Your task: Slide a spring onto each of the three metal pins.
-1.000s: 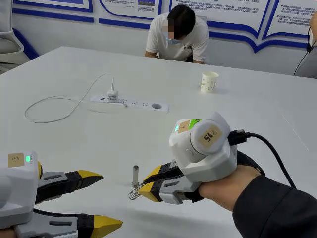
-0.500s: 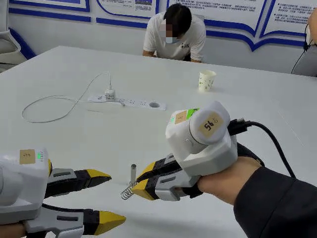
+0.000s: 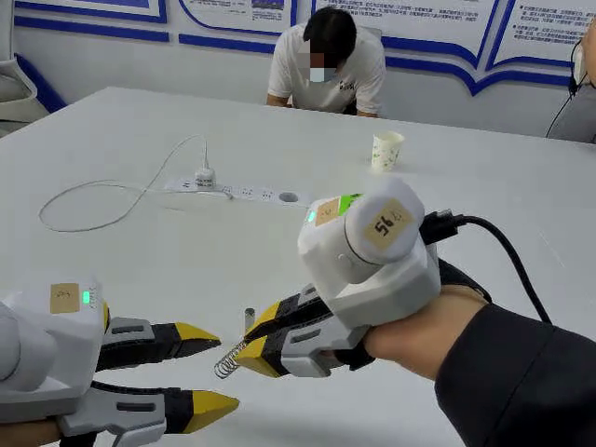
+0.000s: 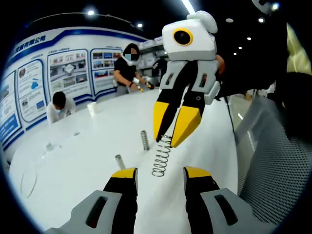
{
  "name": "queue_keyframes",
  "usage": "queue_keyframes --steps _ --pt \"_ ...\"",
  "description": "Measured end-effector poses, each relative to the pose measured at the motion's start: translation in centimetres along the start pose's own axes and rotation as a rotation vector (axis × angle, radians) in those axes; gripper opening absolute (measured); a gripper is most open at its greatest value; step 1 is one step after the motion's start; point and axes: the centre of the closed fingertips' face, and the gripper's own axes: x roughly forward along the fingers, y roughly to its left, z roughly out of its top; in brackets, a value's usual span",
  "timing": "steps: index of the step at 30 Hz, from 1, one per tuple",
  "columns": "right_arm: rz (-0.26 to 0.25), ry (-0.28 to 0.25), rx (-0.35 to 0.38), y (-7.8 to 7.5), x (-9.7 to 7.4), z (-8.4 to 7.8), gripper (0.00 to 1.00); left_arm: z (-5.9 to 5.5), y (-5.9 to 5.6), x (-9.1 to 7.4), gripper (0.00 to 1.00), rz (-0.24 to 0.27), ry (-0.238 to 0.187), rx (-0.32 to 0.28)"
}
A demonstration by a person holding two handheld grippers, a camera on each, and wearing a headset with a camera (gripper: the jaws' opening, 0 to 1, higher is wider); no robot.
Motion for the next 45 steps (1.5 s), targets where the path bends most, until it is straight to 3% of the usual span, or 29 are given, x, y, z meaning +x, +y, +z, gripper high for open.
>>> queue_keyframes --steps 21,45 --pt "0.011 -0.001 -0.009 0.4 0.3 0.5 0.12 0.4 -0.2 0.3 0.12 -0.009 -0.014 0.018" --pt "0.014 -0.034 -0.01 0.8 0.8 1.6 0.12 0.6 -0.9 0.5 0.11 -0.037 -0.014 -0.004"
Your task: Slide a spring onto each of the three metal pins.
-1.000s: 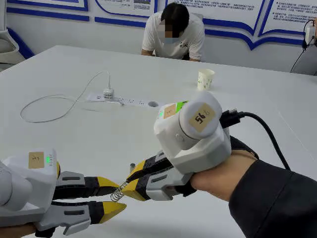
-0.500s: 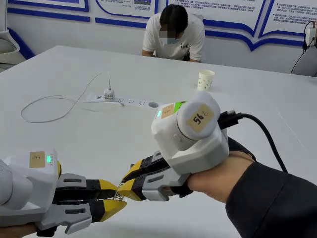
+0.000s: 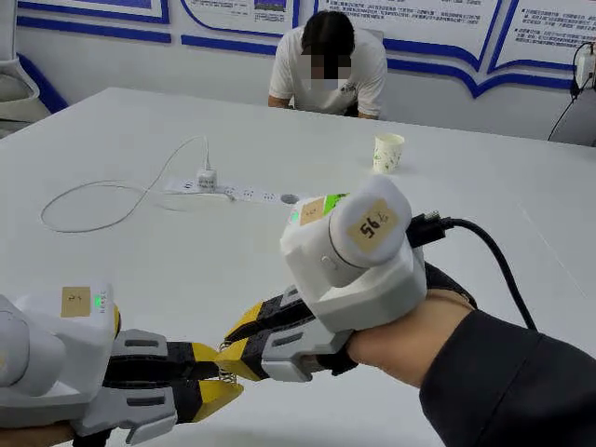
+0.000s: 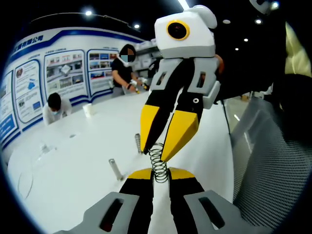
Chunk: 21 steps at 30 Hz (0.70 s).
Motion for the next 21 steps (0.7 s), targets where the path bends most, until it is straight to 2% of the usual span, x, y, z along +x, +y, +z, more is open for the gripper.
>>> queue_keyframes --steps 11,21 --pt "-0.005 0.001 0.005 -0.03 -0.05 -0.05 0.11 0.03 0.02 -0.01 0.12 0.002 -0.005 -0.007" --pt "-0.015 -0.003 0.011 -0.44 -0.25 -0.04 0.11 -0.08 0.35 -0.23 0.2 0.016 -0.012 -0.024"
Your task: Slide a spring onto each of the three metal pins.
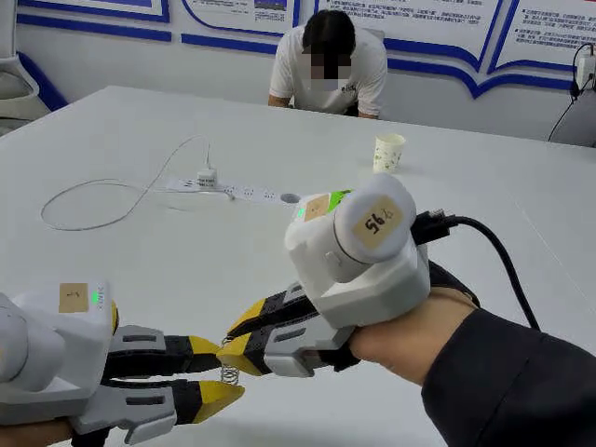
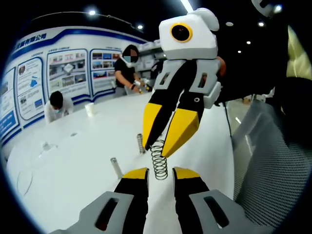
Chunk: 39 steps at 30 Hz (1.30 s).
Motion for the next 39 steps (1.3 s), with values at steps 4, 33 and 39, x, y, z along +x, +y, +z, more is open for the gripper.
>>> queue_keyframes --steps 4,33,39 --pt "-0.004 -0.001 0.002 -0.2 -0.1 0.0 0.11 0.0 0.2 -0.1 0.23 0.009 -0.004 -0.013" --pt "-0.1 -0.044 0.053 -4.6 -1.7 0.0 0.11 -0.9 1.7 -2.1 0.53 0.096 -0.022 -0.087" --pt "-0.127 -0.055 0.061 -5.7 -2.1 0.1 0.11 -1.3 1.6 -2.4 0.53 0.102 -0.02 -0.099"
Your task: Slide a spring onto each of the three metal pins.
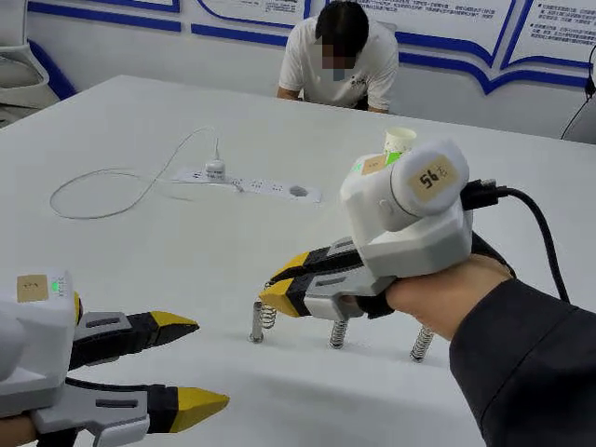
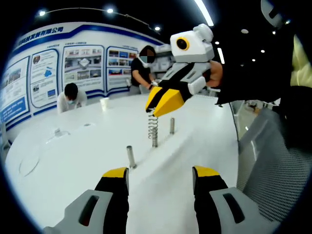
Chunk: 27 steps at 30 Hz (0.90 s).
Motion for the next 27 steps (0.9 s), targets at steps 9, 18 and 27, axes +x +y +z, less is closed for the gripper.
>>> queue_keyframes --steps 9,18,27 --pt "-0.025 -0.004 -0.006 -1.0 0.0 0.4 0.11 -0.1 -0.1 -0.1 0.54 0.004 -0.002 -0.007" --pt "-0.044 0.014 -0.038 -2.0 0.1 1.5 0.11 0.0 -0.1 -0.4 0.54 0.008 -0.007 -0.014" --pt "-0.043 0.02 -0.04 -2.8 1.0 2.0 0.11 0.0 -0.1 -0.5 0.54 0.01 -0.014 -0.027"
